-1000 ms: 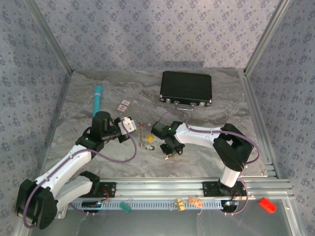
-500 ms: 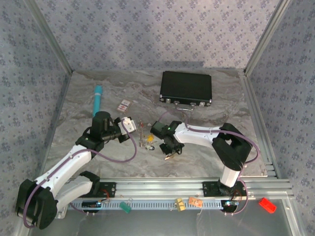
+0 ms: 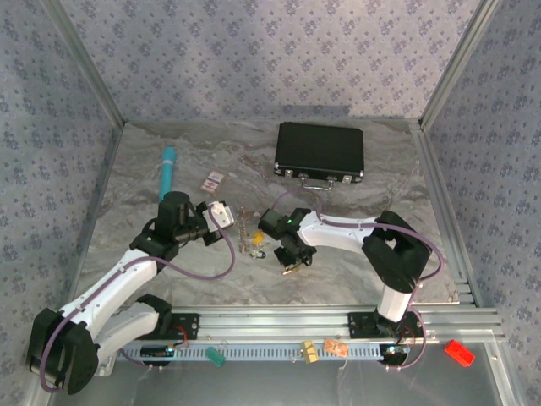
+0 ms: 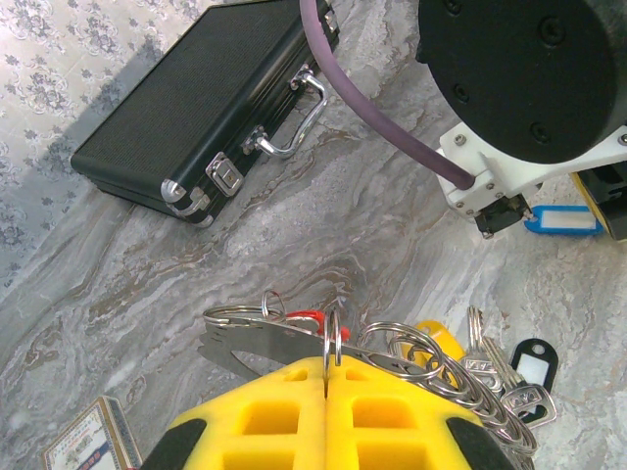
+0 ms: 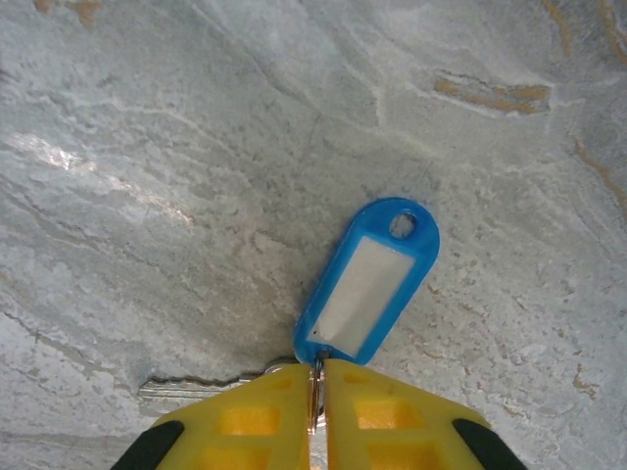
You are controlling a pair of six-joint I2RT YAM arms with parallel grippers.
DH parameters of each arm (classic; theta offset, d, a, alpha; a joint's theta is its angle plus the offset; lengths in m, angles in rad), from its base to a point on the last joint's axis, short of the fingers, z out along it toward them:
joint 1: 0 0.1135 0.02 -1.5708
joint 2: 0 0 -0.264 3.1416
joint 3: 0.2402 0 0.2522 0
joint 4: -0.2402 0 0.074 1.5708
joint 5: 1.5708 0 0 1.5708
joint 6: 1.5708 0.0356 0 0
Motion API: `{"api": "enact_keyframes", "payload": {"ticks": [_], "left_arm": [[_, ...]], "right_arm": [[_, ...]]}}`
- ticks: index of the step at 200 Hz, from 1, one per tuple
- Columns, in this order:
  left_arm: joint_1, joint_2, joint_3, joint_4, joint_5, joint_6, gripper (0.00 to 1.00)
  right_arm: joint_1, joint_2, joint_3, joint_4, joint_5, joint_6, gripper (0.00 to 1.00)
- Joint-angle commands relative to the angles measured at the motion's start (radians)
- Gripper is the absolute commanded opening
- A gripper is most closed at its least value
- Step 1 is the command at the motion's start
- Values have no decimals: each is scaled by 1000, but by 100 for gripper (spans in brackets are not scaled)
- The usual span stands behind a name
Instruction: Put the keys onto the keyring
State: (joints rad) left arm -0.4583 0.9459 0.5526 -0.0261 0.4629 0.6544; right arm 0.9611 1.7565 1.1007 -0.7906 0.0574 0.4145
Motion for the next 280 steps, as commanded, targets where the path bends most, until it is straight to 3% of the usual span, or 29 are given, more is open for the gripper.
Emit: {"api": "enact_keyframes", "payload": {"ticks": [1,26,59,134,182,209,280], "left_arm": [[-3,-9,1,-3,19,14,0],[-2,-10,1,-4,18,14,0],[-2,-9,1,-1,18,13,0],[-3,-14,38,-23,67,-77,0],[-11,-27,73,-65,155,-172,0],[-16,-28,84,-79,225,-204,0],[-38,-18,70,-66,278,-185,0]], "right_arm": [[8,18,23,-38,18,15,8],[8,17,22,-39,15,15,0],[7,-18,11,-23,24,15,0],[0,-358,-108,184,46,-152,0],[-56,-625,-187,352,-160,-392,0],[-117,-623,-136,307,-303,-488,0],[-104,-477,24,272,-372,-499,0]]}}
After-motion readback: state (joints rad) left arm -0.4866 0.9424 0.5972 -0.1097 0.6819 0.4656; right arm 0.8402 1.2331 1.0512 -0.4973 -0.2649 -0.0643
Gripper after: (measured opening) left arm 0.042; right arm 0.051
